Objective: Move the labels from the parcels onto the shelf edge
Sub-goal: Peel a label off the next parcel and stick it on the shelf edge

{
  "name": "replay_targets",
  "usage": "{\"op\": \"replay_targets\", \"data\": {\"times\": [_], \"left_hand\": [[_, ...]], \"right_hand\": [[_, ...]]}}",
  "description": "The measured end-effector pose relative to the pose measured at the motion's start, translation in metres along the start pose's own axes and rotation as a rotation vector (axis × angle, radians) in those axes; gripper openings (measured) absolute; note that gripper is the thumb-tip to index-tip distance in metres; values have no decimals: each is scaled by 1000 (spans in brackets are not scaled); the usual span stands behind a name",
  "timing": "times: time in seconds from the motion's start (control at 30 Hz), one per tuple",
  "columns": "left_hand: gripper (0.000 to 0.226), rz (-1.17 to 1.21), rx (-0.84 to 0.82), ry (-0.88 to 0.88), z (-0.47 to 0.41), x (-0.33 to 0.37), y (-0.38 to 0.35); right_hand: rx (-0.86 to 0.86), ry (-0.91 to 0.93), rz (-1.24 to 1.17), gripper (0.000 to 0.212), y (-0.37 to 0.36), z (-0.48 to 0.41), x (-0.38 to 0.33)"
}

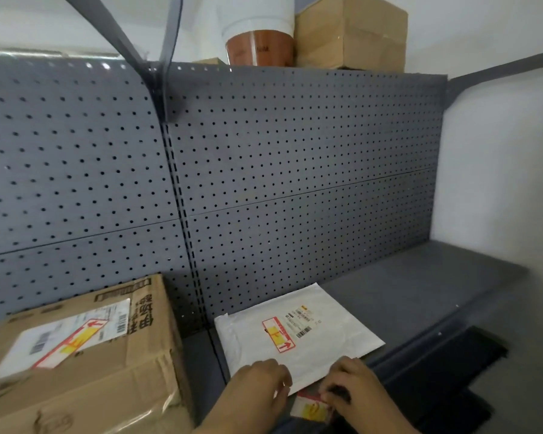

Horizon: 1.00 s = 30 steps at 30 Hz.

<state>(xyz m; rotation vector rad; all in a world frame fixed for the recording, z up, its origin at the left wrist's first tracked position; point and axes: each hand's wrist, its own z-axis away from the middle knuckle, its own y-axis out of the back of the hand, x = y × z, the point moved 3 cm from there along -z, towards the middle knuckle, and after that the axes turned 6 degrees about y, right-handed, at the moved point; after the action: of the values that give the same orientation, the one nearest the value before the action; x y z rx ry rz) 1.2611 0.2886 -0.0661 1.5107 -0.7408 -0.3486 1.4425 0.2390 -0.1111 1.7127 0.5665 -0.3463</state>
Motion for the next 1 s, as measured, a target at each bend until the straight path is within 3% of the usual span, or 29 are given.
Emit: {"op": "replay_targets", "data": {"times": [0.4,0.63,0.77,1.0], "left_hand": [[20,36,122,-25,57,-24,4],[27,7,227,-114,103,-50,4],[51,90,178,-140,117,-62,4],[49,77,140,-159,117,-65,-2]], "right_hand": [[-101,171,57,9,-20,2,-9],[117,154,163,21,-31,23,-21],[43,212,239,11,-46,31,-26],[-12,247,319,15,-32,24,-40]]}}
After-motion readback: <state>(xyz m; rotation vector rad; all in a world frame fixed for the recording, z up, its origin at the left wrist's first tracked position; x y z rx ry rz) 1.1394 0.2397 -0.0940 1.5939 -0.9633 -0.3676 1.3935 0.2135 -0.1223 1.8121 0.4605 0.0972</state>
